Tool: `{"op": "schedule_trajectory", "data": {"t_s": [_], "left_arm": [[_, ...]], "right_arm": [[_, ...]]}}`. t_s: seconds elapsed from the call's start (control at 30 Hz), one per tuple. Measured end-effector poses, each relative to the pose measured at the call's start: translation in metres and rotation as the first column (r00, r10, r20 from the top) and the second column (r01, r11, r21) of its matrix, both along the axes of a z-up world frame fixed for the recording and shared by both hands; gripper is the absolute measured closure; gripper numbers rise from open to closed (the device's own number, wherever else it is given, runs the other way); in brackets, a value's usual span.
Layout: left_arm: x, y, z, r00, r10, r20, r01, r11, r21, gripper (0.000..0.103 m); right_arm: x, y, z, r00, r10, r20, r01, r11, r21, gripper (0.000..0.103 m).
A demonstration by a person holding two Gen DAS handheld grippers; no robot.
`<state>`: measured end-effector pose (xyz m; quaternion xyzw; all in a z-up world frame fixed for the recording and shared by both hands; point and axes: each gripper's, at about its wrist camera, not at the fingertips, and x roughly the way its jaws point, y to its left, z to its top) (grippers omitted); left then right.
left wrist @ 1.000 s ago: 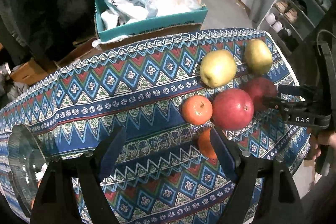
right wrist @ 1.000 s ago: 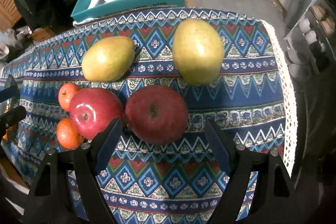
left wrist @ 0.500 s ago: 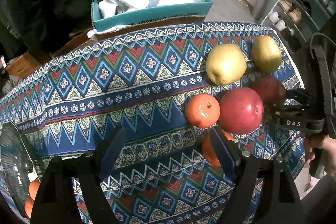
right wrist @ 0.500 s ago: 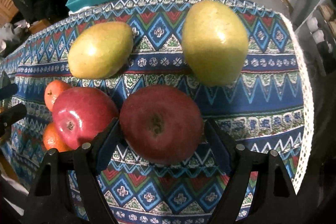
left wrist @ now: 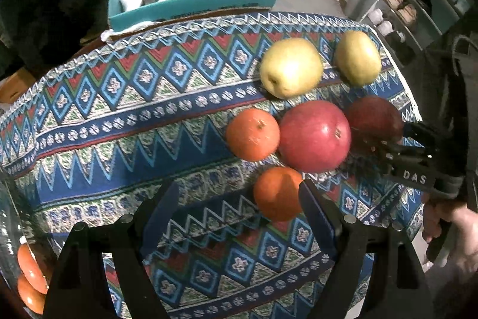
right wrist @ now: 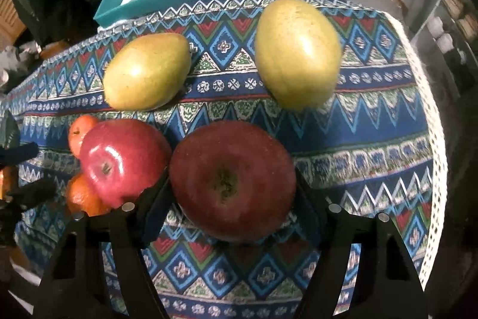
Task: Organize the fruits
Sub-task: 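Close the left gripper on an orange while the right gripper grasps a red apple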
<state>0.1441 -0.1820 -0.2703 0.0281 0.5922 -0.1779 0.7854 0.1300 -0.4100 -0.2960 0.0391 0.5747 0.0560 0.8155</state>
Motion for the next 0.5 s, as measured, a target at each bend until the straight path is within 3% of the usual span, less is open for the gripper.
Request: {"op": "schedule_trajectory", "data": {"t_s": [0.5], "left_arm": [[-0.008, -0.029, -0.032, 0.998, -0.033, -0.06, 0.034, 0.999, 0.007, 0.02]], "right_arm": [[-0.037, -0.022, 0.015, 0.998, -0.047, 0.034, 0.046, 0.999, 0.024, 0.028]]}}
